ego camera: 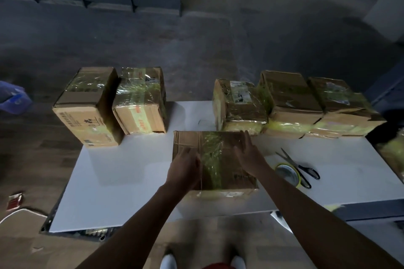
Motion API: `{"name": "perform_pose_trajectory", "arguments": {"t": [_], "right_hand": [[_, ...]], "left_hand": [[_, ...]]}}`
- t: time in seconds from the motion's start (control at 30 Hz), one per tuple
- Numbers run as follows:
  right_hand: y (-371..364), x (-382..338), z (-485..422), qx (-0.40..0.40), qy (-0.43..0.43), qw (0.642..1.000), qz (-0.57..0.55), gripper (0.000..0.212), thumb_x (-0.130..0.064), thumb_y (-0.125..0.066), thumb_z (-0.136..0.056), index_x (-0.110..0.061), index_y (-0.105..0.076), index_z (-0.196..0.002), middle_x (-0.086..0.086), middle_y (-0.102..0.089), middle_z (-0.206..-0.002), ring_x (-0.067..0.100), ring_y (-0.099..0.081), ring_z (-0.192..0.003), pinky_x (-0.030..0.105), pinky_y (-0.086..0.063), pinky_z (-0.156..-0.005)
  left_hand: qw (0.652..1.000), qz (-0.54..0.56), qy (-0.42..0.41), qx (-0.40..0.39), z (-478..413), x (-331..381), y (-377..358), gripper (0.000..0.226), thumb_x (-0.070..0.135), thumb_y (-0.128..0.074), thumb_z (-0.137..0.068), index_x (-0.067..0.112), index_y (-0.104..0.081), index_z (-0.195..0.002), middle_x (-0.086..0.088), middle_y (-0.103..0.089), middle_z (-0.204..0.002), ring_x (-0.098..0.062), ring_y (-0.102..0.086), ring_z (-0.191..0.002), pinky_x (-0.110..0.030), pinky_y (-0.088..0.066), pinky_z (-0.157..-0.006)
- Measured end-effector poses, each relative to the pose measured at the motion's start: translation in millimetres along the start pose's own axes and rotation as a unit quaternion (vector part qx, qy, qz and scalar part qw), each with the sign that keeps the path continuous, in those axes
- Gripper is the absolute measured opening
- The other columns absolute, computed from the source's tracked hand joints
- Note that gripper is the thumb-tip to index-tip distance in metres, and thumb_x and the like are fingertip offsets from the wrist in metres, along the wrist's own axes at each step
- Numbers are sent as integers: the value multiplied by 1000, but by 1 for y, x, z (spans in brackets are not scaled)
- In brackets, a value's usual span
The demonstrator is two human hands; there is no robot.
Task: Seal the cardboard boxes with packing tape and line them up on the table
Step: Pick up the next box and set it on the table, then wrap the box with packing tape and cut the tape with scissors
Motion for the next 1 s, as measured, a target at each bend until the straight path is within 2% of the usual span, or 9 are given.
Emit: {"name": "perform_pose_trajectory", "arguments": {"t": [0.1,0.23,0.37,0.47,0.53,0.67,0.77,0.9,1.0], "right_hand": [[0,6,13,4,16,1000,-18,62,-34,-39,-101,-27,-7,-153,22,-55,-129,37,-62,-98,37,-46,-77],[12,32,28,2,-1,999,-47,48,-30,-38,-102,-14,-34,-147,18,-53,-136,35,-55,-117,40,-45,-96],[37,77,32,-14,-25,998,-64,24,-21,-42,-101,-7,-61,-107,17,-65,-102,31,-64,-91,38,-50,-81],[53,113,34,-24,-45,999,0,21,-22,-40,-97,-22,-53,-81,9,-60,-86,25,-58,-80,34,-47,-78],[58,131,31,-8,-30,999,32,26,-21,-39,-88,-15,-53,-67,15,-56,-77,26,-55,-76,38,-45,-77],[50,160,26,-26,-46,993,101,24,-20,-50,-91,-4,-65,-102,16,-64,-104,29,-60,-102,28,-42,-83],[48,172,23,-13,-55,983,175,25,-18,-57,-84,-10,-65,-107,14,-63,-112,32,-56,-112,28,-44,-84],[44,177,20,-21,-29,964,265,27,-27,-56,-91,-18,-63,-116,10,-58,-122,28,-47,-123,33,-38,-98],[56,167,14,25,-12,977,212,22,-27,-55,-92,-20,-66,-110,13,-62,-113,32,-53,-114,35,-39,-84]], "left_hand": [[998,2,-65,-21,5,28,-17,10,18,-53,-93,12,-60,-93,-3,-56,-97,-9,-48,-77,-15,-33,-60],[993,-26,-100,-57,3,68,-47,18,18,-54,-90,13,-63,-104,-4,-58,-111,-19,-52,-100,-27,-41,-75],[980,-124,-126,-95,4,103,-78,38,34,-55,-83,19,-62,-117,-5,-58,-121,-28,-51,-113,-39,-40,-89],[958,-207,-150,-133,15,121,-100,59,58,-59,-69,20,-64,-114,-11,-62,-113,-33,-59,-103,-46,-48,-80],[944,-251,-161,-143,20,129,-112,65,56,-76,-57,20,-66,-111,-19,-63,-114,-38,-61,-103,-51,-51,-75],[949,-248,-131,-140,16,139,-120,62,47,-87,-50,19,-69,-102,-22,-64,-113,-42,-63,-99,-54,-53,-71],[955,-243,-120,-122,12,146,-120,59,49,-82,-55,19,-68,-104,-20,-63,-112,-41,-62,-97,-52,-52,-70],[978,-161,-110,-78,13,143,-112,53,53,-51,-76,19,-64,-114,-10,-61,-116,-32,-59,-104,-46,-50,-81],[997,-18,-51,-55,9,125,-96,36,34,-50,-90,12,-60,-117,-9,-57,-115,-27,-58,-98,-41,-52,-80]]}}
Point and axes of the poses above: each hand's wrist, its own z-axis away from the middle knuckle, its own y-axis out of the back of the hand, x = y × z, the point moved 7 cm from there along -z, towards the middle knuckle
